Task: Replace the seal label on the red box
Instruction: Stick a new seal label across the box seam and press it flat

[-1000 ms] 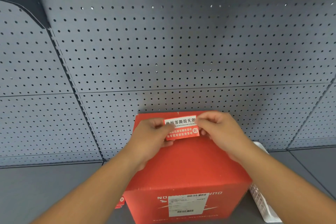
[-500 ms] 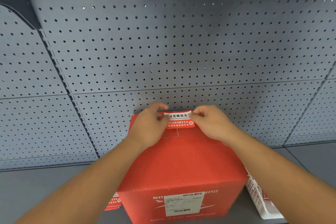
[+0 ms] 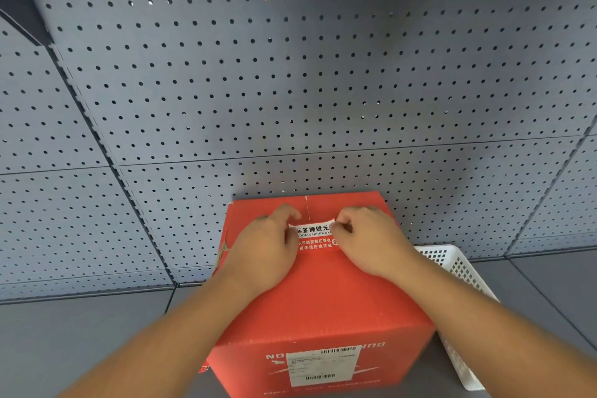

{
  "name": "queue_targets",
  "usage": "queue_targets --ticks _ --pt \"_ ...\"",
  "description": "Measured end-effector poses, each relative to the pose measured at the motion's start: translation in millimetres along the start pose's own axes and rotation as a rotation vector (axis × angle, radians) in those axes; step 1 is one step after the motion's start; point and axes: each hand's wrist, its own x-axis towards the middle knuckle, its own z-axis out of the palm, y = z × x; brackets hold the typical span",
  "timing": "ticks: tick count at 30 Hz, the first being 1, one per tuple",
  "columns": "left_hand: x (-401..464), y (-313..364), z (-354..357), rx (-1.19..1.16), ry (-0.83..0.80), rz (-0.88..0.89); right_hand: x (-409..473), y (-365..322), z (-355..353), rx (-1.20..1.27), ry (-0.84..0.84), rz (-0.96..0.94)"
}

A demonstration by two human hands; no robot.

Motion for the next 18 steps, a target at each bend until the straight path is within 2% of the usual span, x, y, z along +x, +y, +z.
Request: queue_targets --ticks 18 --pt "-1.4 3.1 5.4 0.095 -0.001 0.085 1.6 5.3 7.8 -0.038 0.053 -0.076"
